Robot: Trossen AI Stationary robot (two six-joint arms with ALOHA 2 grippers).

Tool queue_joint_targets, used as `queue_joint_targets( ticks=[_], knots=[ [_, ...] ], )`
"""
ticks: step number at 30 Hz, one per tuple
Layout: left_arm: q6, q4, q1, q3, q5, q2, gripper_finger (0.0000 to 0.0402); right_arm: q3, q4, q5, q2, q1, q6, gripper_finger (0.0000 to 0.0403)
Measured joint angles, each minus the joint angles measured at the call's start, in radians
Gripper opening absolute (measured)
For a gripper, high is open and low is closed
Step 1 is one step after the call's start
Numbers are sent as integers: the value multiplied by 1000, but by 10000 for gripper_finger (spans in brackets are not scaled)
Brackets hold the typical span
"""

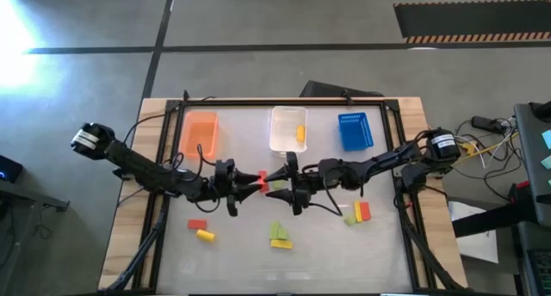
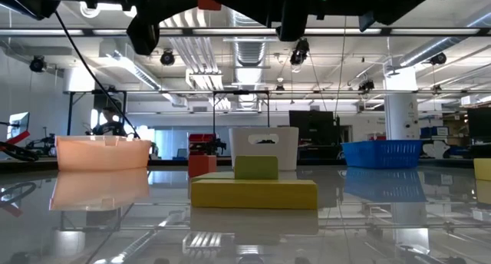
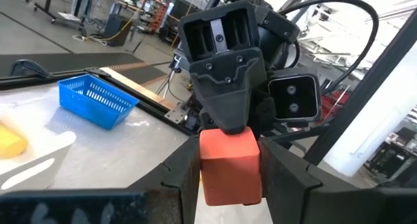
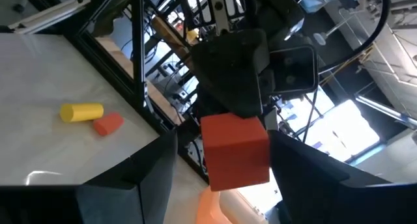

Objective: Sort & place blocks by color
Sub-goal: Put the bottom left orange block into the blue bin

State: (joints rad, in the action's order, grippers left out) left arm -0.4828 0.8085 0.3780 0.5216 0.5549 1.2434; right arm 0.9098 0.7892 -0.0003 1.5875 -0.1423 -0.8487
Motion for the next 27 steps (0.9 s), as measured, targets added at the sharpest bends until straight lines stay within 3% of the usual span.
queue_joint_targets(
  ticks=[7,19,22,27],
  knots=[
    [0,-4,-6,-4,-2,0,114,2,-3,-7,0,1,-9,210],
    [-5,-6,-5,-2,-26,0,114,2,-4,-9,0,1,-48,123],
    [-6,-7,-6,-3,-26,0,114,2,-5,-9,0,1,-49,130],
    [-5,-4,-6,0,-34,0,114,4,-11,-8,0,1,-41,192]
  ],
)
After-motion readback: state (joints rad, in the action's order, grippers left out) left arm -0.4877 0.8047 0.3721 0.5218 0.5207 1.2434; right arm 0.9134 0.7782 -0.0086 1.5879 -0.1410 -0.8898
